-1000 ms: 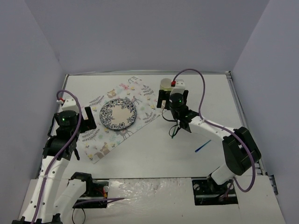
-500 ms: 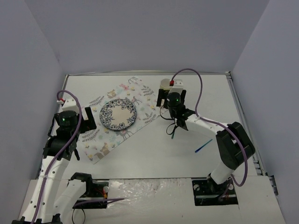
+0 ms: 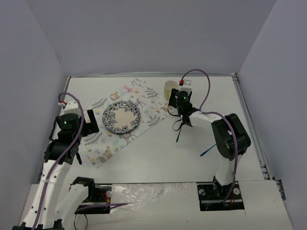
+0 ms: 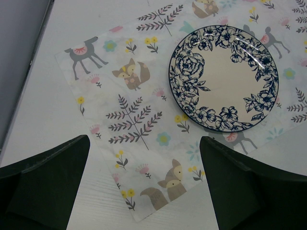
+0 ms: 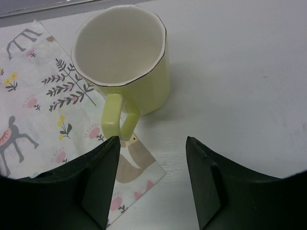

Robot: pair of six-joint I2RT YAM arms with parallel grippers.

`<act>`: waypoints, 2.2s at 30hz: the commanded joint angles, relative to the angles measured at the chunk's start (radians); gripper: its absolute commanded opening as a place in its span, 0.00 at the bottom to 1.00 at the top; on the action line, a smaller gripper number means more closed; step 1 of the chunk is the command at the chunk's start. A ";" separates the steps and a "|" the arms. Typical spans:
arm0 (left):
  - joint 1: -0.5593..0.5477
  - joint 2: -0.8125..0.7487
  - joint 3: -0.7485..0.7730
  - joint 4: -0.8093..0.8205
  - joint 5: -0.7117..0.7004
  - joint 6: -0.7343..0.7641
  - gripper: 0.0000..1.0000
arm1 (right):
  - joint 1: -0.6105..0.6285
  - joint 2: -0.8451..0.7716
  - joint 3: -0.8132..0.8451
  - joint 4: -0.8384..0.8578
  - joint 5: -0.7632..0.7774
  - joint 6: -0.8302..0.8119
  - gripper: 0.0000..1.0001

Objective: Set the dinner table for one person

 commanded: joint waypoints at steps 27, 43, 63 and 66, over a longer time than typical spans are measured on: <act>0.004 -0.012 0.014 0.049 -0.004 -0.005 0.97 | 0.030 0.110 0.183 0.110 0.014 -0.074 0.38; 0.004 -0.016 0.014 0.047 -0.006 -0.005 0.97 | 0.028 0.161 0.244 0.064 0.064 -0.070 0.28; 0.004 -0.015 0.014 0.047 -0.004 -0.005 0.97 | 0.022 0.143 0.254 0.051 0.062 -0.107 0.29; 0.004 -0.015 0.013 0.047 -0.004 -0.005 0.97 | 0.022 0.142 0.254 0.049 0.058 -0.104 0.28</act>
